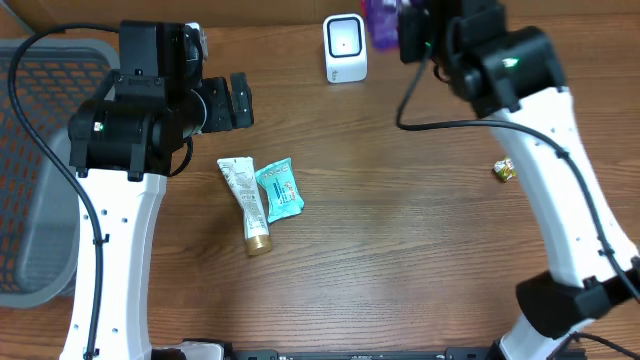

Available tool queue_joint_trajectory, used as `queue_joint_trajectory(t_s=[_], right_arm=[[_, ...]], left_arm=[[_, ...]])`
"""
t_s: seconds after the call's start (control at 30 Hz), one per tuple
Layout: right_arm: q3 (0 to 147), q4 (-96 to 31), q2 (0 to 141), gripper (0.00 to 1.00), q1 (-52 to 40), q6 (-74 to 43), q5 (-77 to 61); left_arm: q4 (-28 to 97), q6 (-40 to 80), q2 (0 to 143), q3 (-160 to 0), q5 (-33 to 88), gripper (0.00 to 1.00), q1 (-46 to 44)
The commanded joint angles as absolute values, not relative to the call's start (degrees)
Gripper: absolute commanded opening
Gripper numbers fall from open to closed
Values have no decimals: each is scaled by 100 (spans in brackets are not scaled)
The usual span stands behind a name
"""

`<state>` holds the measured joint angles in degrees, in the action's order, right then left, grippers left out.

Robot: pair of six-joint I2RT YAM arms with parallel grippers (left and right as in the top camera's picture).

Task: Scan the item barcode
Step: 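Lift the snack pack up to the white scanner with the right gripper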

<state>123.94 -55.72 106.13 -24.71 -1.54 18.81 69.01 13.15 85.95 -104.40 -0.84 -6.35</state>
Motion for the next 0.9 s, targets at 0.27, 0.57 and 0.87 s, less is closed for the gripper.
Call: queue_joint_trajectory(t_s=[0.27, 0.57, 0.87], right_arm=[[12302, -3594, 12385, 4, -2864, 4095, 5054], [12302, -1695, 13262, 4, -2974, 5664, 5028], [12300, -934, 13670, 4, -2998, 6602, 5028]], left_arm=[[6882, 1240, 8626, -10521, -45, 100, -639], [6882, 1240, 8626, -10521, -45, 99, -639], [6882, 1240, 8626, -10521, -45, 100, -639]])
